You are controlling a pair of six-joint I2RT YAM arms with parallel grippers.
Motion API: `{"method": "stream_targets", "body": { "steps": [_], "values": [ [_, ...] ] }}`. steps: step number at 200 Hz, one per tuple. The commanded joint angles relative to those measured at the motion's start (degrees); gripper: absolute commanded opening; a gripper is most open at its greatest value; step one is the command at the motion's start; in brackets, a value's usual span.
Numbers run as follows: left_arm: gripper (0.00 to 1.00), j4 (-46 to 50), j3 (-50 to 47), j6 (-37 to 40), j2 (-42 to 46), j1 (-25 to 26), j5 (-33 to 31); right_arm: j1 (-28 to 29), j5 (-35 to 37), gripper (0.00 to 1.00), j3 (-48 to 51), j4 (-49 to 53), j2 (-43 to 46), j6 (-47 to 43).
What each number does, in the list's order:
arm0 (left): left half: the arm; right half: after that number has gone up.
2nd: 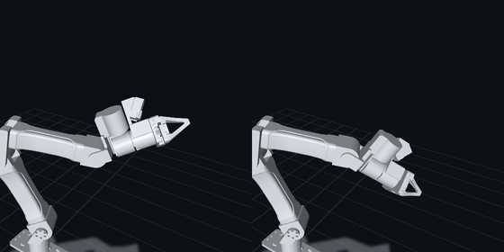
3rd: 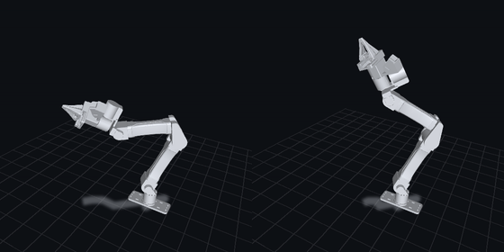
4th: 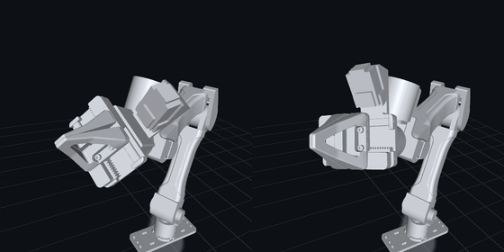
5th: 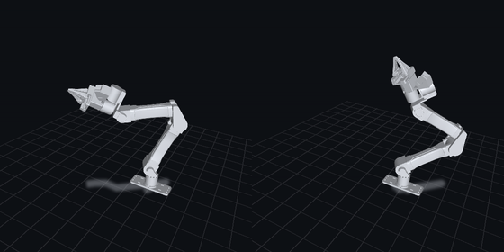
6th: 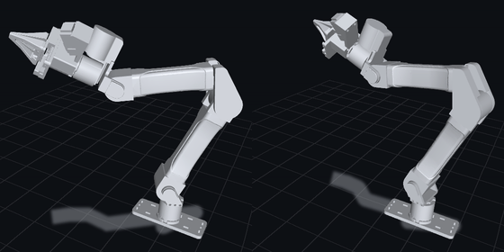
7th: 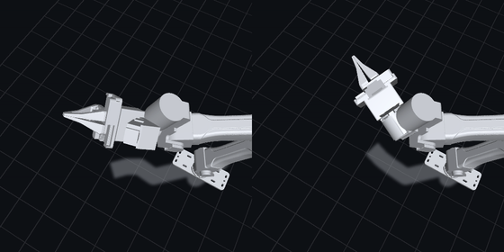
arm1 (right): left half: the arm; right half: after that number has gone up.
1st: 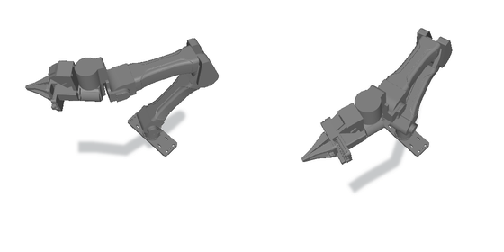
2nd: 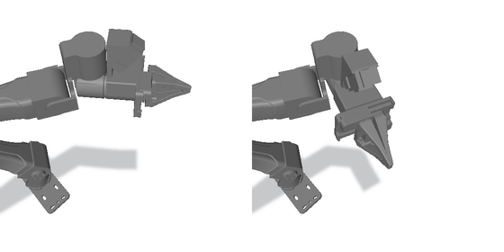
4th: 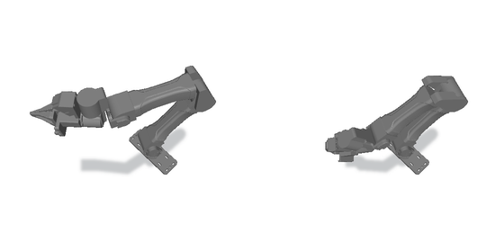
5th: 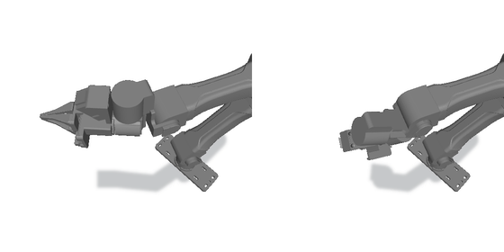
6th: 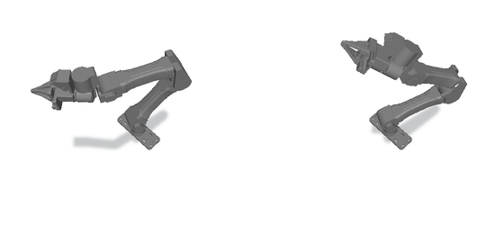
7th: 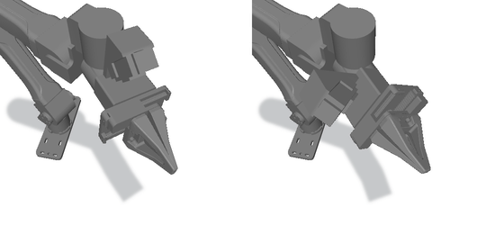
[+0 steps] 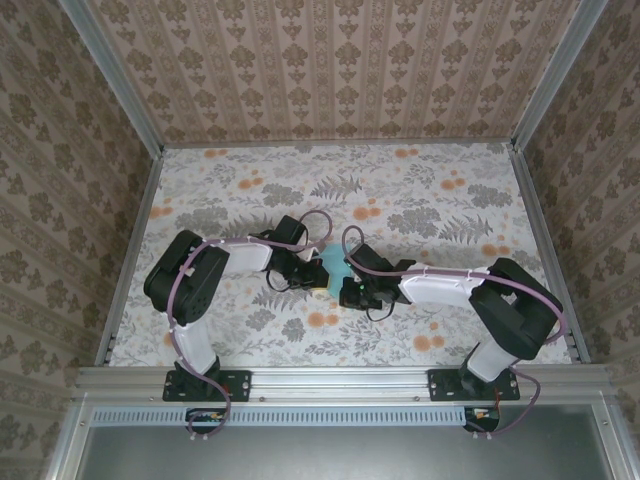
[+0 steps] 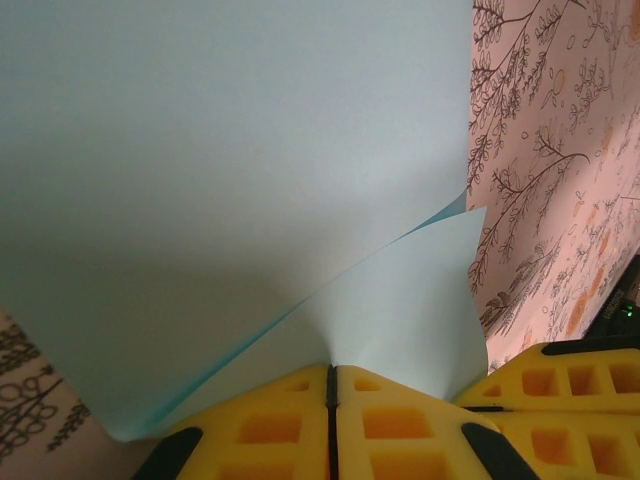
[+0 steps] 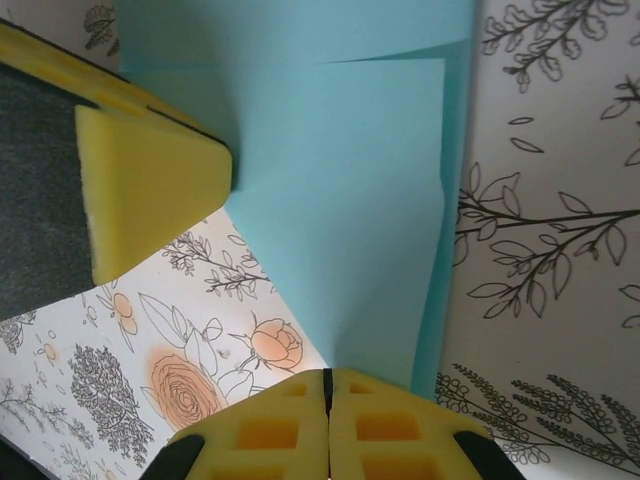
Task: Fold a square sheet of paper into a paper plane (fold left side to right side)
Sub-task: Third fold the triangle at the center of the table.
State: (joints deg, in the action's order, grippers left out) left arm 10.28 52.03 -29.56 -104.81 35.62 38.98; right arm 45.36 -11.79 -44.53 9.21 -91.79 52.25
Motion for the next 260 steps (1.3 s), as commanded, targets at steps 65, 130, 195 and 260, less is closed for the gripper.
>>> {"method": "stream_targets", "body": {
  "steps": [65, 130, 195, 260],
  "values": [
    [0.12, 3.8, 0.7, 1.2, 1.5, 0.5, -4.7, -0.6, 1.0, 0.03, 3.8, 4.1, -2.2, 1.8],
    [0.12, 1.8, -1.2, 1.7, 9.5, 0.9, -0.8, -0.6, 0.1, 0.00, 3.9, 5.0, -2.7, 0.9],
    [0.09, 0.6, -1.7, 1.6, 6.8, 3.7, 2.1, -0.6, -0.3, 0.00, 3.7, 4.8, -3.2, 0.7],
    [0.08, 0.2, -0.1, 2.1, 1.9, 5.1, 2.4, -0.6, -0.2, 0.00, 3.5, 5.1, -3.4, 0.6]
  ]
}}
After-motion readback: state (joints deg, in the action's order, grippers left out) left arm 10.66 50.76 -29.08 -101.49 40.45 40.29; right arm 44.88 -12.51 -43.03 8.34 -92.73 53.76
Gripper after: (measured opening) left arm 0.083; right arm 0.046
